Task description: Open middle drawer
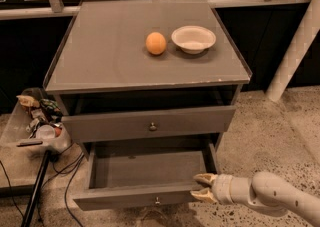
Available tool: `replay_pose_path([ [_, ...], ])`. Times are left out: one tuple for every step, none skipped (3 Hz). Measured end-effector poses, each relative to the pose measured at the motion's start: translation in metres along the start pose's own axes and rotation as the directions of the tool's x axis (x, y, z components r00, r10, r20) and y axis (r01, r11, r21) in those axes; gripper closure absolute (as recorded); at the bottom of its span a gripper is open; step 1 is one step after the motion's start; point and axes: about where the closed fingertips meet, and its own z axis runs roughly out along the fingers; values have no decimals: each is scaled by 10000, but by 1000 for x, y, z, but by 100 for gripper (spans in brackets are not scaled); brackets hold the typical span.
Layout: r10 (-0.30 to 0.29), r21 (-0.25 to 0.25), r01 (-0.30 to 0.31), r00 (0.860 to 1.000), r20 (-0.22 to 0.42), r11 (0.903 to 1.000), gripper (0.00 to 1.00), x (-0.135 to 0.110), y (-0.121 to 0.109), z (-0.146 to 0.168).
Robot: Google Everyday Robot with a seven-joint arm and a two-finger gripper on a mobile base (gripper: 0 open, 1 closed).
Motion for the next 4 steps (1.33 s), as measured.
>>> replay_pose_path([
  [0, -1, 0, 10000, 1, 10000, 38, 0, 0, 0],
  [0, -1, 0, 10000, 1, 10000, 61, 0, 0, 0],
  [0, -2, 0, 10000, 1, 10000, 84, 0, 0, 0],
  [106, 3, -106, 9999, 45, 9999, 100, 9, 9, -6],
])
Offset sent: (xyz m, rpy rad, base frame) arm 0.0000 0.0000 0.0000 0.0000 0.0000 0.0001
